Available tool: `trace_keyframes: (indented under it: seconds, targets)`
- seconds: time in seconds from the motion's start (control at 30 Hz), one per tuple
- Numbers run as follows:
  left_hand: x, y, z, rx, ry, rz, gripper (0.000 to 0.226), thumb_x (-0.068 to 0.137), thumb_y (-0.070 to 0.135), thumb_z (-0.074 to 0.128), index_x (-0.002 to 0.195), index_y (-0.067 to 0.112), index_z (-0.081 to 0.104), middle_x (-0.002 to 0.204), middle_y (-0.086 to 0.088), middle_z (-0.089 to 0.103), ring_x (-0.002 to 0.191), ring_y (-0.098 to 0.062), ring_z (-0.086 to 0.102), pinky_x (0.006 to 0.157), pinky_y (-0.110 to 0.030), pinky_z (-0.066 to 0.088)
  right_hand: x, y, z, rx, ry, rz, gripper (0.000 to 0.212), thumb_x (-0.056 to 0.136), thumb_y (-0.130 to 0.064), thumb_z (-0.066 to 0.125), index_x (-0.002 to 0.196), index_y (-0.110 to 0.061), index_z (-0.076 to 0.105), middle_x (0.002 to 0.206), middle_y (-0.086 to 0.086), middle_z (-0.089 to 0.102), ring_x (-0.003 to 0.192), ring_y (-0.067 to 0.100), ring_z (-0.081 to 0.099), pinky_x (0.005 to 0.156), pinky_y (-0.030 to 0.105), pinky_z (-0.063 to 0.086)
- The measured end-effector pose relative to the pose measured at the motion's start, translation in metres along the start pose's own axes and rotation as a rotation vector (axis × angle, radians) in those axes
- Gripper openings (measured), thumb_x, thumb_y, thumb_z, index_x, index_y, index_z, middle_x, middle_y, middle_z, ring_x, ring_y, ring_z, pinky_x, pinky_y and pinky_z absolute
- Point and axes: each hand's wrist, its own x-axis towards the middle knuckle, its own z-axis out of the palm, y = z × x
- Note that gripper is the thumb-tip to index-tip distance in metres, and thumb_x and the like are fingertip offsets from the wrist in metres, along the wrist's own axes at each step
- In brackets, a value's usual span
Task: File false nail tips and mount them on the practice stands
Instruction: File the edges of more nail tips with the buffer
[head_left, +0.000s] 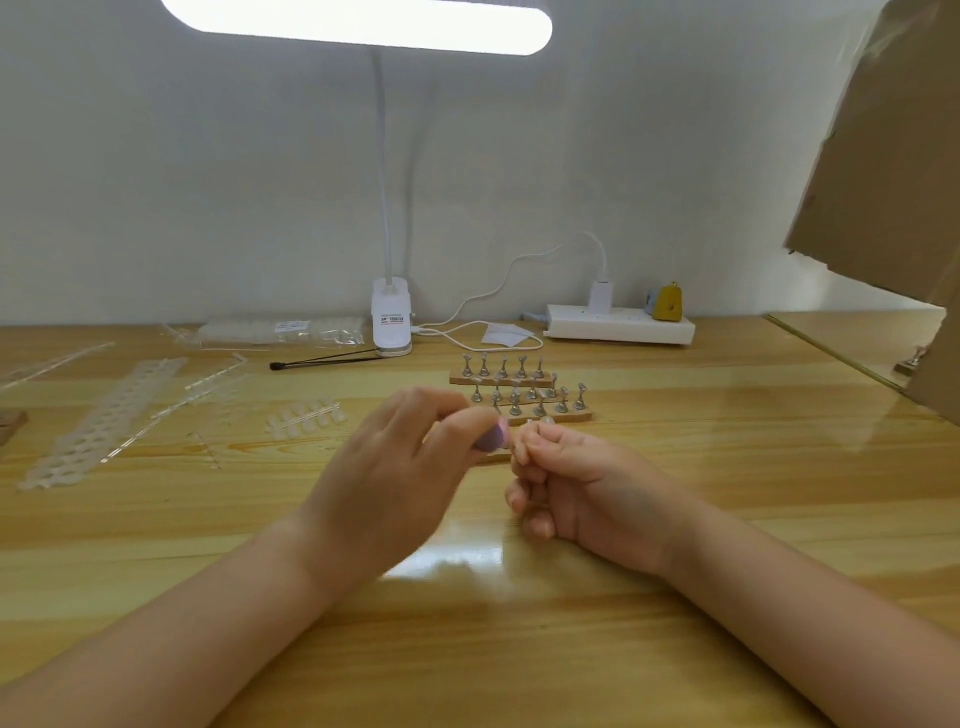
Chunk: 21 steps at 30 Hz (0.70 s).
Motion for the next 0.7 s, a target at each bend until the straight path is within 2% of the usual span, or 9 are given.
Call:
trace_keyframes:
  seconds: [0.1,0.23,0.33,0.43,0.53,0.6,0.7]
  targets:
    - [0.001,0.013,0.006,-0.07,-0.047,0.046,0.028,0.09,0.008,0.062,0.114,0.015,0.049,0.106,-0.004,0.05,0.087,-0.019,0.056,0.083,-0.028,0.048,0.0,0.0,0.0,-0.027,-0.012,-0.01,0.008,0.085,-0.019,0.056,0.089,-0.014,0.051,0.078,0.002,0.05,0.068,0.013,0.056,0.052,0.023,0.043]
    - [-0.001,0.001,0.0,-0.04,-0.173,-0.15,0.021,0.089,0.008,0.058,0.11,0.009,0.055,0.097,-0.014,0.062,0.08,-0.028,0.061,0.071,-0.038,0.055,-0.001,-0.002,0.0,0.033,-0.018,-0.014,0.01,0.087,-0.022,0.055,0.08,-0.015,0.052,0.073,-0.001,0.045,0.069,0.015,0.055,0.052,0.024,0.043]
    - [-0.002,-0.003,-0.001,-0.017,-0.213,-0.208,0.023,0.09,0.016,0.052,0.103,0.002,0.065,0.094,-0.011,0.062,0.079,-0.026,0.06,0.071,-0.035,0.053,0.0,-0.002,0.0,0.07,0.072,-0.028,0.016,0.088,-0.024,0.061,0.073,-0.016,0.06,0.069,-0.001,0.044,0.063,0.013,0.054,0.047,0.023,0.042]
    - [-0.005,0.003,0.002,0.018,-0.329,-0.169,0.02,0.09,0.023,0.055,0.098,0.01,0.068,0.089,-0.004,0.062,0.079,-0.024,0.057,0.072,-0.037,0.051,0.002,-0.002,0.003,0.08,0.172,-0.043,0.018,0.082,-0.031,0.063,0.07,-0.017,0.068,0.064,-0.001,0.046,0.058,0.011,0.052,0.042,0.021,0.04]
    - [-0.008,0.003,0.001,0.041,-0.436,-0.203,0.036,0.089,0.041,0.047,0.098,0.016,0.071,0.087,-0.001,0.065,0.082,-0.024,0.06,0.075,-0.038,0.051,0.003,-0.002,0.004,0.079,0.204,-0.046,0.018,0.078,-0.033,0.066,0.07,-0.017,0.069,0.061,-0.001,0.044,0.055,0.01,0.051,0.04,0.02,0.038]
    - [-0.009,0.004,0.001,-0.016,-0.407,-0.274,0.044,0.089,0.047,0.045,0.105,0.015,0.07,0.091,0.0,0.066,0.086,-0.022,0.061,0.077,-0.036,0.048,0.003,-0.001,0.005,0.077,0.207,-0.042,0.019,0.076,-0.033,0.067,0.071,-0.015,0.067,0.06,-0.001,0.044,0.054,0.01,0.051,0.039,0.019,0.037]
    - [-0.004,0.009,0.002,-0.213,-0.235,-0.395,0.041,0.092,0.04,0.046,0.11,0.011,0.069,0.093,0.003,0.065,0.086,-0.013,0.058,0.078,-0.034,0.047,0.002,-0.001,0.008,0.031,0.197,-0.035,0.019,0.072,-0.033,0.067,0.066,-0.015,0.068,0.057,-0.001,0.047,0.053,0.01,0.05,0.038,0.019,0.036]
